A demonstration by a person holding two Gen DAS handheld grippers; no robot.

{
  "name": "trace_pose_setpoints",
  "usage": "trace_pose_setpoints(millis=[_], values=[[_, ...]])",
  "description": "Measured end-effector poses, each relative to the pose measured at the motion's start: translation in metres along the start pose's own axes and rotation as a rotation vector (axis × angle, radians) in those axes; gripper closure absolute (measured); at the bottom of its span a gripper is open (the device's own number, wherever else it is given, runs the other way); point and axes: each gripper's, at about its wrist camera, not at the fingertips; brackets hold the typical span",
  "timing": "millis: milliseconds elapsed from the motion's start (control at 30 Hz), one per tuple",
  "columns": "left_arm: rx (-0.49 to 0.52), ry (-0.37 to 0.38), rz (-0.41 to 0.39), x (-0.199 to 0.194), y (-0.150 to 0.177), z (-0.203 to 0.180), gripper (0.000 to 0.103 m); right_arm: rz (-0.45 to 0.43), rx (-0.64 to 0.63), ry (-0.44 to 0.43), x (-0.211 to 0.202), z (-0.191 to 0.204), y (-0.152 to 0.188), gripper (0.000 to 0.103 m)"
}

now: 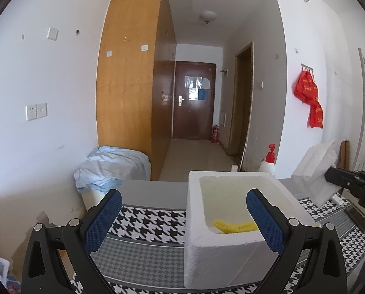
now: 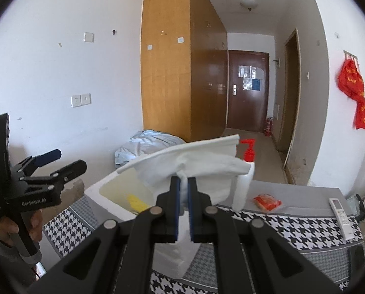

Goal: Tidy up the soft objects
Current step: 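Lower the white towel into the foam box and open the right tool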

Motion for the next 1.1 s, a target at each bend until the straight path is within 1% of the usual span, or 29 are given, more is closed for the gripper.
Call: trace_pose_setpoints(millis=[233, 533, 733, 1100], values=[[-0.01, -0.011, -0.005, -0.006, 0.003, 0.012, 0.001, 0.024, 0.001, -0.031, 0.015, 0.007, -0.006, 0.094], [-0.017, -0.004, 0.005, -0.01, 0.013, 0.02, 0.001, 0.063, 0.007, -0.054, 0.037, 0.016, -0.012, 0.094], [-0.012, -0.004, 0.013, -0.011, 0.019, 0.023, 0.001, 0.088, -0.001, -0.059, 0.049, 0.025, -0.013, 0.094], [-0.039, -0.007, 0.04, -0.009, 0.031, 0.035, 0.001, 0.143, 0.018, -0.063, 0.071, 0.026, -0.012, 0.093]])
Point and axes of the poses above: each gripper's, at about its wrist camera, not at the fingertips, and x roughly the way its jaws point, z to its left, y to its underside, and after that the axes turned 1 degree about y, right-handed
